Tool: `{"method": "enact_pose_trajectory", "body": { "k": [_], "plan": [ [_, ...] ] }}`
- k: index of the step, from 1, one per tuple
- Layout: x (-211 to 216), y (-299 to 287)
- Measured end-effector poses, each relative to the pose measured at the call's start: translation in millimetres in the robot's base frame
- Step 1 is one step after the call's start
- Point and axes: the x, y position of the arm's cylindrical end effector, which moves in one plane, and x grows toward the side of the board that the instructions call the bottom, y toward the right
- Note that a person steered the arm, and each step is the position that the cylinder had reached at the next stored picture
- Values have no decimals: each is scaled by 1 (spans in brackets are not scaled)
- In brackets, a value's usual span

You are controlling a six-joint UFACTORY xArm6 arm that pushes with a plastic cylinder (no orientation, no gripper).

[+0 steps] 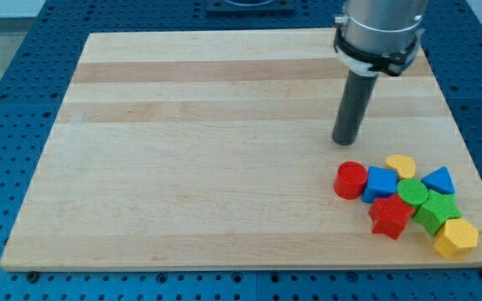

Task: Move your arm to the bottom center of the board

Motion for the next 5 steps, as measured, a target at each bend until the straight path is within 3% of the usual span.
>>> {"method": "enact_pose_trajectory", "body": {
  "k": [1,3,5],
  "plan": [
    [-1,-54],
    [-1,-67],
    [50,-91]
  ]
}}
